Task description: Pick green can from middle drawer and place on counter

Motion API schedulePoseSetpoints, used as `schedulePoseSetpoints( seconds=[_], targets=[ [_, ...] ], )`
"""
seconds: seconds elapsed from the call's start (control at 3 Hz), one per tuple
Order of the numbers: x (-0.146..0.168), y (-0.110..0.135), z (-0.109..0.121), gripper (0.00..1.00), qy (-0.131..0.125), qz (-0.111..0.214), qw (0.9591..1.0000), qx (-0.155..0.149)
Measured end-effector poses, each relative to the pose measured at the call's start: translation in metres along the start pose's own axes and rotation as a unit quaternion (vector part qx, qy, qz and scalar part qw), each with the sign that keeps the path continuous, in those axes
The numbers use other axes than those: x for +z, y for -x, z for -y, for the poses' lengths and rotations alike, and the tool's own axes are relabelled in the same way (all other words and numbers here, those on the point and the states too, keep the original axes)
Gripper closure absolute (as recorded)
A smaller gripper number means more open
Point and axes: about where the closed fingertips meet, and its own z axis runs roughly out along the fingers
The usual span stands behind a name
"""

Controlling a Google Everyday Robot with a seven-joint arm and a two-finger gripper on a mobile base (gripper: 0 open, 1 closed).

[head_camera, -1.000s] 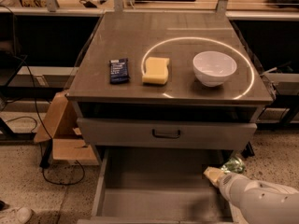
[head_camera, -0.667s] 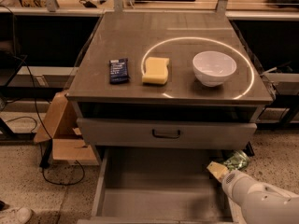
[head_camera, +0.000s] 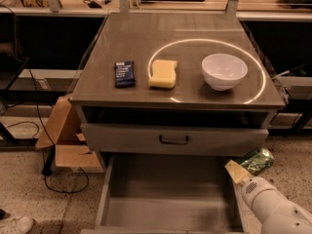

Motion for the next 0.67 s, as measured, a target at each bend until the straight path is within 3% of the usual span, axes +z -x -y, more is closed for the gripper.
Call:
schedulePoseSetpoints(
  seconds=[0.67],
  targets=[
    [0.0026, 0.0076, -0.0052, 1.0, 0.003, 0.003, 0.9998, 0.017]
  ],
)
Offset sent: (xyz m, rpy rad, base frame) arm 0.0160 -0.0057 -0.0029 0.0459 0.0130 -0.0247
